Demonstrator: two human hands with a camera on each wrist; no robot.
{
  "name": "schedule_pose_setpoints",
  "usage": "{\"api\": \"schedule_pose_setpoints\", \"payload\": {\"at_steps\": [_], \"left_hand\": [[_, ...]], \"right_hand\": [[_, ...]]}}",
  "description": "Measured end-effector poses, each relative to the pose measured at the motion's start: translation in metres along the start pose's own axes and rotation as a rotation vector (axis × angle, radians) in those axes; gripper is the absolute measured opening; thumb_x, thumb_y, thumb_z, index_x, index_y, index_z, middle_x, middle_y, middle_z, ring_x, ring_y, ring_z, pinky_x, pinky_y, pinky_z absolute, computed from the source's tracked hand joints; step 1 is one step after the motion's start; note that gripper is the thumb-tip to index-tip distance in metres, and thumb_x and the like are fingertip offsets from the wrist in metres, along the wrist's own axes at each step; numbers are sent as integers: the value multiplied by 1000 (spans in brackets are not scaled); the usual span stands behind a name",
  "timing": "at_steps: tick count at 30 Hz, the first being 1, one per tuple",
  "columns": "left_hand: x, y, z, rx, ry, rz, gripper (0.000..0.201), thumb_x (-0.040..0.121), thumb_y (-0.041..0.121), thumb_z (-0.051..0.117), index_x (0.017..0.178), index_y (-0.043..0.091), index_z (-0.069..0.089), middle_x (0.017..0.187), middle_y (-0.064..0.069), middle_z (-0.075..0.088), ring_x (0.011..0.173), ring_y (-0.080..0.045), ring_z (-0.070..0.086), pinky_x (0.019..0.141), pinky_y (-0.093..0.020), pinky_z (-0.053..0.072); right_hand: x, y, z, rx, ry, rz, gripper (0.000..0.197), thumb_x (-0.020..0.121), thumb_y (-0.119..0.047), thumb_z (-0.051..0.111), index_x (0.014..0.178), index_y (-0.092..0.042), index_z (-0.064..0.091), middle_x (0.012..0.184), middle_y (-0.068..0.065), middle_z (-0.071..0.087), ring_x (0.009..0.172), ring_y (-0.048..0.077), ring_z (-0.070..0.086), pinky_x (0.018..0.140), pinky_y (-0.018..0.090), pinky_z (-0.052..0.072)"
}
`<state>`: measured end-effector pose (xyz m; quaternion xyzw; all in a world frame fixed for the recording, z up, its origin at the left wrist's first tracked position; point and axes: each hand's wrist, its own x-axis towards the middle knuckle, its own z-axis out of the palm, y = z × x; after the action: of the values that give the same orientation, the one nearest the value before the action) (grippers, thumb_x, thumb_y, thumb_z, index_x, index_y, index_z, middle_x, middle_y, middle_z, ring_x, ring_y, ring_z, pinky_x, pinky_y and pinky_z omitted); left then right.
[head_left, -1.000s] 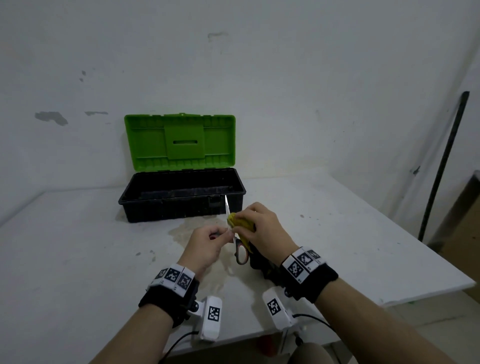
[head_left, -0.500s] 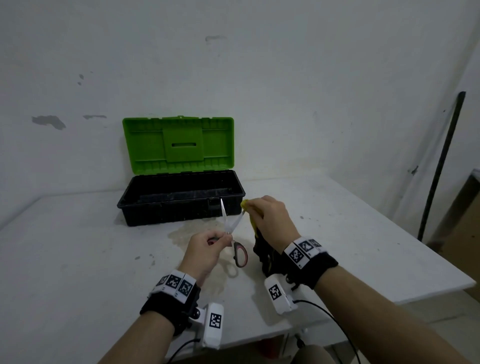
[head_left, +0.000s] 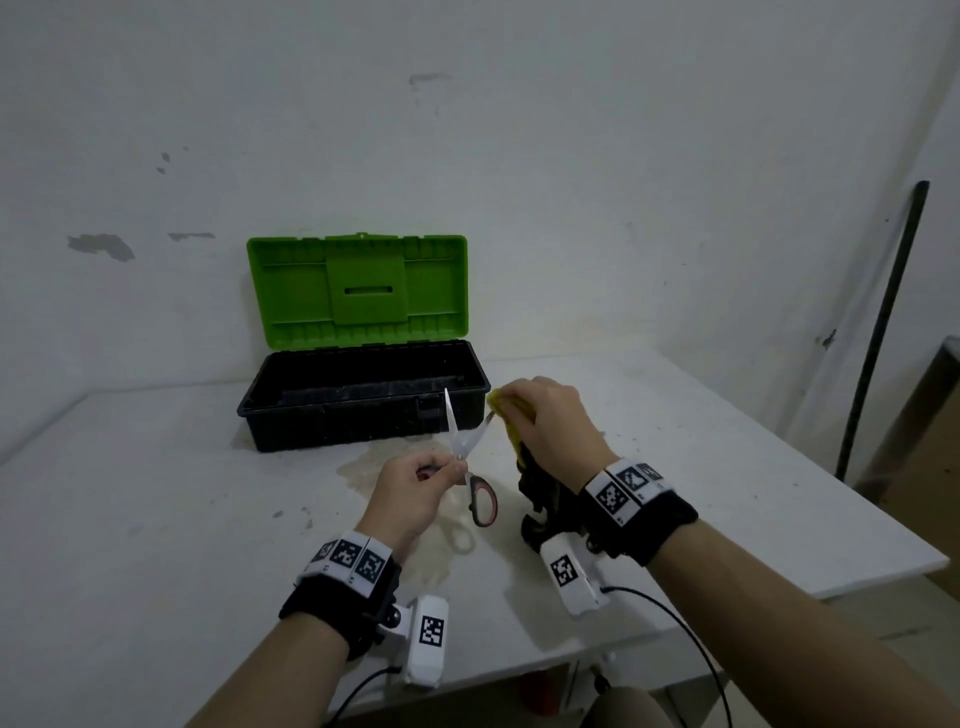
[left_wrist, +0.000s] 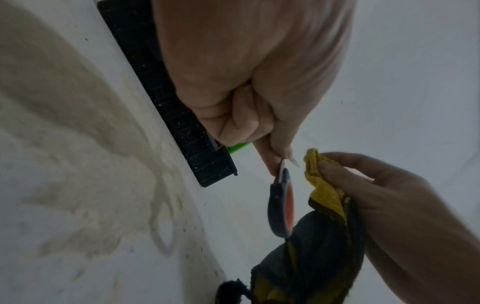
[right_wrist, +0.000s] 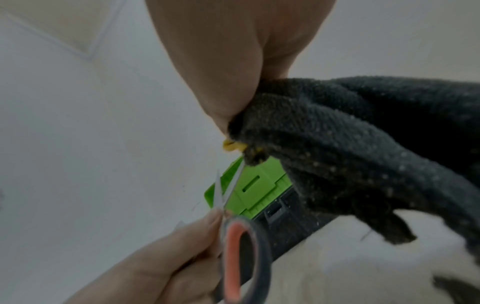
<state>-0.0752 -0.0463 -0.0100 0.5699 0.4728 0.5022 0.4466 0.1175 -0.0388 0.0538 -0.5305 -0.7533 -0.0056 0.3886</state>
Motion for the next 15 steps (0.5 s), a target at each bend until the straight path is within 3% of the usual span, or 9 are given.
{"api": "schedule_pose_setpoints", "payload": {"at_steps": [4, 9, 12, 15], "left_hand": [[-2, 6, 3, -25, -36, -6, 13, 94, 14, 68, 87, 5, 74, 73, 2, 71, 44, 5, 51, 52, -16, 37], [-4, 4, 4, -15, -36, 7, 14, 92, 14, 70, 84, 4, 74, 79, -6, 72, 44, 4, 51, 52, -16, 36], [-3, 2, 2, 16, -44, 26, 13, 92, 17, 71, 84, 8, 75, 80, -5, 74, 47, 4, 53, 54, -19, 38], [-2, 4, 0, 118, -72, 77, 15, 91, 23, 71, 79, 17, 76, 79, 5, 75, 65, 1, 63, 66, -22, 45]], "right_hand": [[-26, -15, 12, 36, -179, -194, 18, 96, -26, 59, 105, -20, 74, 93, 1, 65, 82, 15, 62, 75, 24, 49], [-12, 2, 6, -10, -55, 6, 19, 97, -26, 57, 104, -23, 74, 90, 3, 63, 81, 20, 61, 78, 32, 50], [-4, 0, -3, -7, 16, 38, 19, 97, -29, 57, 102, -22, 74, 87, 3, 62, 80, 21, 60, 74, 27, 45], [-9, -16, 1, -3, -139, -47, 20, 97, -30, 55, 99, -21, 73, 89, 2, 62, 82, 18, 58, 77, 30, 47]]}}
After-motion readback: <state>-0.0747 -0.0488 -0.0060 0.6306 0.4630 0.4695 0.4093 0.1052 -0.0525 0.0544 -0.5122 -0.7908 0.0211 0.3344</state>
